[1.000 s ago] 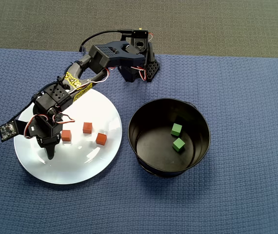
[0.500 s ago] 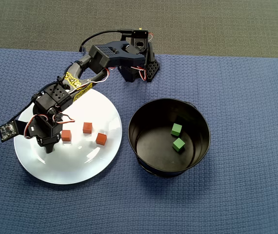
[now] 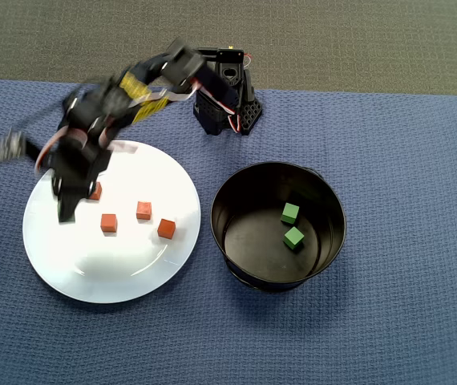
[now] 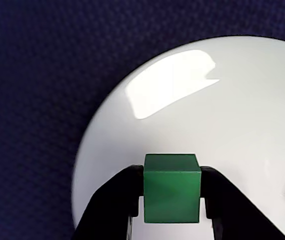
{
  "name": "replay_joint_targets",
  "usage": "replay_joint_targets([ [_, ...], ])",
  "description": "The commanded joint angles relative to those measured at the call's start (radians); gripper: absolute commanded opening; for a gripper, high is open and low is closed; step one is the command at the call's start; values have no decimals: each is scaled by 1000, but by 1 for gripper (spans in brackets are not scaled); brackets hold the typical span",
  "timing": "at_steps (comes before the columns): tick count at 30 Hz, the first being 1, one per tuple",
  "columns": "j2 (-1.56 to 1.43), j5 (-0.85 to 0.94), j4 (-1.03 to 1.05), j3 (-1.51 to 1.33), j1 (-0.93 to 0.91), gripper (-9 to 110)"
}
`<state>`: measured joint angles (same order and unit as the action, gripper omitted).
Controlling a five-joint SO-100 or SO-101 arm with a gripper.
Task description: Pick up the green cubes from the white plate and place them in the black recipient
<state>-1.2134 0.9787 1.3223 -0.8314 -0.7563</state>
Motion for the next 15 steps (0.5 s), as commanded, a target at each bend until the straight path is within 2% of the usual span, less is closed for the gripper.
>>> replay_joint_targets([
  [1,-399,-147,-69,-179,86,0],
  [8,-739,-396,-64,-526,443,0],
  [15,-834,-592,-9,-723,857,0],
])
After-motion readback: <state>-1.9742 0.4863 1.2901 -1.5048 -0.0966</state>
